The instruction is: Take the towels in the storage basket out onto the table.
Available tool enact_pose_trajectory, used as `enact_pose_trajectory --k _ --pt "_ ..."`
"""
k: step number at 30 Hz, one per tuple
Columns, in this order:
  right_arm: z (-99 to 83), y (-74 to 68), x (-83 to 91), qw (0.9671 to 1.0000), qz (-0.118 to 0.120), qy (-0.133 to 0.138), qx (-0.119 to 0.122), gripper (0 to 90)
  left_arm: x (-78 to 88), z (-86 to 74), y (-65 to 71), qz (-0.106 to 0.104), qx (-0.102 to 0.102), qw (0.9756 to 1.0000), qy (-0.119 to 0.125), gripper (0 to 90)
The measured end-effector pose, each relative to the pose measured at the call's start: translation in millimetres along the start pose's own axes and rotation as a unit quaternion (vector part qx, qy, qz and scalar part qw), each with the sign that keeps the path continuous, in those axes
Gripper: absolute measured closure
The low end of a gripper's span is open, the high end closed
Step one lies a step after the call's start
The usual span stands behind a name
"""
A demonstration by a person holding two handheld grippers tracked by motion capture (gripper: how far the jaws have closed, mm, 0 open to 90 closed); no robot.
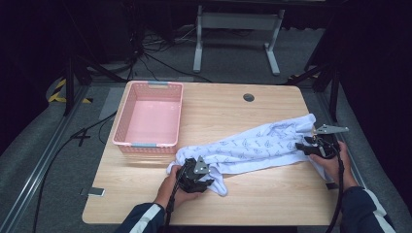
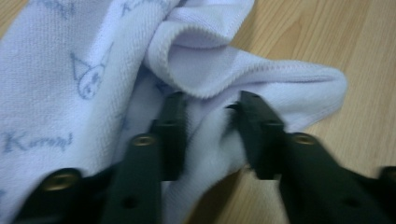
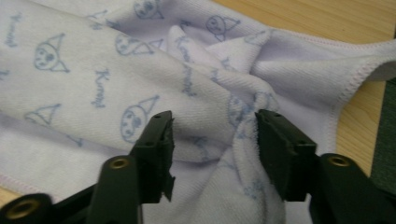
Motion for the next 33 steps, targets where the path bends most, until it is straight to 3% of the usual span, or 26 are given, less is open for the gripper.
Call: enact_pose_trajectory --k 2,3,4,5,8,12,15,17,18,19,20,22,24,27,29,31,33 --pt "-1.1 3.9 0.0 0.9999 -0.011 0.003 0.001 66.3 6.6 -5.1 0.7 -0.008 -0.012 0.9999 -0.007 82.3" --pt "-0.5 8.0 1.1 0.9998 -0.019 0.007 -0.005 76.4 11.8 -7.6 -0.2 -0.01 -0.018 0.9998 -0.007 84.1" --pt "-0.6 10.2 1.3 0.9997 -0.023 0.008 -0.002 80.5 25.1 -11.0 -3.6 -0.005 -0.022 0.9997 0.0 84.5" --pt "-0.6 10.2 1.3 0.9997 -0.023 0.008 -0.002 80.5 25.1 -11.0 -3.6 -0.005 -0.022 0.9997 0.0 84.7" --pt "0.6 19.9 4.2 0.9991 -0.043 0.006 -0.003 84.4 65.0 -16.4 -16.2 0.008 0.006 0.9988 0.047 84.7" --pt "2.5 25.7 7.1 0.9988 -0.047 0.012 -0.011 84.9 93.9 -25.5 -18.8 0.023 0.004 0.9979 0.06 84.9" --pt "3.8 28.9 9.6 0.9987 -0.048 0.013 -0.01 85.3 115.8 -37.5 -12.9 0.021 0.01 0.997 0.073 85.1" --pt "5.8 27.1 10.4 0.9989 -0.042 0.015 -0.012 85.2 119.7 -43.7 -0.6 -0.012 0.005 0.9973 0.072 85.3" --pt "6.9 24.9 10.4 0.9991 -0.036 0.016 -0.013 85.2 119.5 -45.6 3.7 -0.018 0.005 0.9975 0.068 85.3" --pt "7.2 23.2 10.3 0.9992 -0.035 0.016 -0.014 85.2 117.3 -48.3 12.7 -0.042 -0.003 0.9975 0.057 85.3" --pt "7.7 22.1 10.3 0.9992 -0.036 0.015 -0.006 84.9 114.1 -50.3 24.0 -0.077 -0.017 0.9959 0.044 85.3" --pt "6.3 19.9 9.3 0.9996 -0.028 0.005 -0.001 83.0 109.9 -51.1 34.1 -0.1 -0.032 0.9941 0.027 85.1" --pt "1.7 15.3 7.6 0.9998 -0.01 -0.015 0.009 77.8 106.2 -46.3 46.2 -0.133 -0.044 0.9899 0.026 82.4" --pt "0.6 10.3 10.1 0.9998 0.001 -0.018 0.003 57.6 100.3 -32.2 40.3 -0.109 -0.023 0.9931 0.038 64.5" --pt "2.9 7.1 13.1 0.9999 -0.002 -0.012 0.002 52.5 96.6 -24.0 27.3 -0.071 -0.007 0.9963 0.048 52.0" --pt "5.4 3.7 15.4 1.0 0.004 -0.003 0.002 50.3 94.8 -21.3 21.0 -0.061 0.004 0.9967 0.053 48.9" --pt "11.2 0.8 20.5 0.9999 -0.003 0.011 0.002 44.8 88.9 -21.5 2.2 -0.018 0.022 0.998 0.057 44.3"
Point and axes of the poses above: each handheld gripper's, and its own axes: x roughly backward along the jaws, z roughly out of its top, y roughly to its right, the point moved 9 cm from there along -x, roughly forward along the jaws, and after that the axes turned 6 degrees about -x, right-handed, at the moved point
